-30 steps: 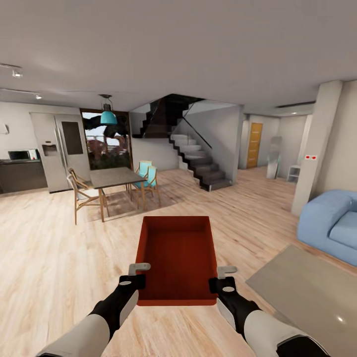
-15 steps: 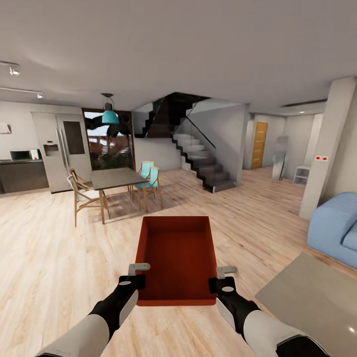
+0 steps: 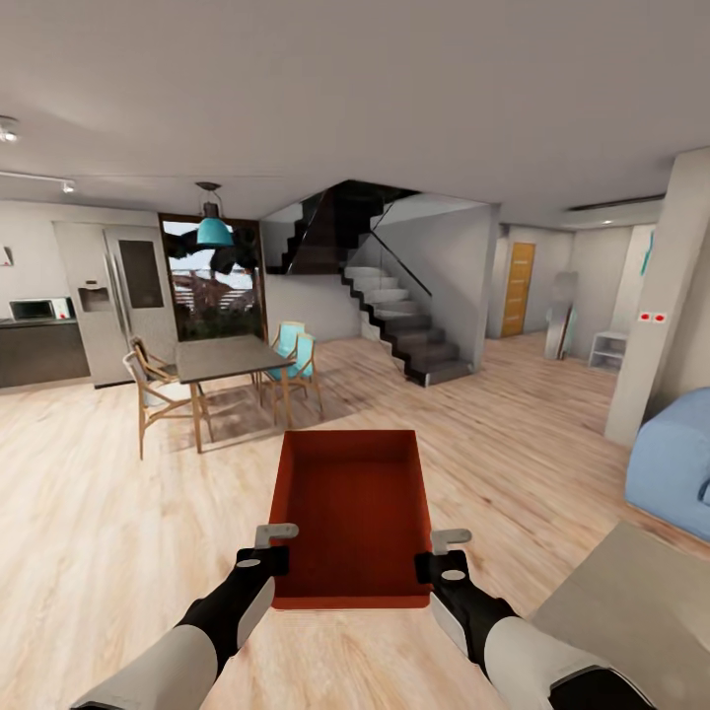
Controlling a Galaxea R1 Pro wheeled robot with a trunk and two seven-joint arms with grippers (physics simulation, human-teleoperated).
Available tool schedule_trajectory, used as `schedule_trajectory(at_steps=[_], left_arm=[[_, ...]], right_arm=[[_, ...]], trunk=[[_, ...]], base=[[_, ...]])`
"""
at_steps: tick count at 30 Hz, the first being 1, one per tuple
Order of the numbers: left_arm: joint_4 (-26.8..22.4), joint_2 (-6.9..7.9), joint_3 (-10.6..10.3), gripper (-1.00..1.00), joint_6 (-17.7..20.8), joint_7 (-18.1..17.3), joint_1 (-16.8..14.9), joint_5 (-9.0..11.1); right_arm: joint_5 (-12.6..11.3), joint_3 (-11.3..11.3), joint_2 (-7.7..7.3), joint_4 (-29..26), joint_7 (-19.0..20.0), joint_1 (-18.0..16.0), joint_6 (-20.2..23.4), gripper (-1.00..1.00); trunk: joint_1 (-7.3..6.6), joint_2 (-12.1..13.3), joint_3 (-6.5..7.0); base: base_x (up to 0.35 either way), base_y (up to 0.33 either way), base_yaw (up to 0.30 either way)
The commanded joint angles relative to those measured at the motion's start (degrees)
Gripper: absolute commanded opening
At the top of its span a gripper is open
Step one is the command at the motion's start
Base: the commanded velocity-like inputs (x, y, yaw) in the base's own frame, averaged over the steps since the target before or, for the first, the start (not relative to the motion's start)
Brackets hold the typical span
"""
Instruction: Move the two storage containers from the living room to the garage. In the garage, place one container on the floor and stack the other container on top of it (either order is fine).
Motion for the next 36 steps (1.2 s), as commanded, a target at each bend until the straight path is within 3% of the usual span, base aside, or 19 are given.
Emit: schedule_trajectory(at_steps=[1,36], left_arm=[[-0.01,-0.18,0.35,-1.0,0.33,0.77,-0.04,2.16],[0.0,-0.1,0.34,-1.0,0.37,0.76,-0.04,2.16]], right_arm=[[0.02,-0.35,0.1,-0.2,-0.16,-0.04,-3.03,-1.0],[0.0,-0.35,0.1,-0.2,0.1,-0.04,-3.06,-1.0]], trunk=[[0.04,-0.06,-0.09],[0.04,-0.06,-0.09]], base=[[0.323,0.0,0.0],[0.323,0.0,0.0]])
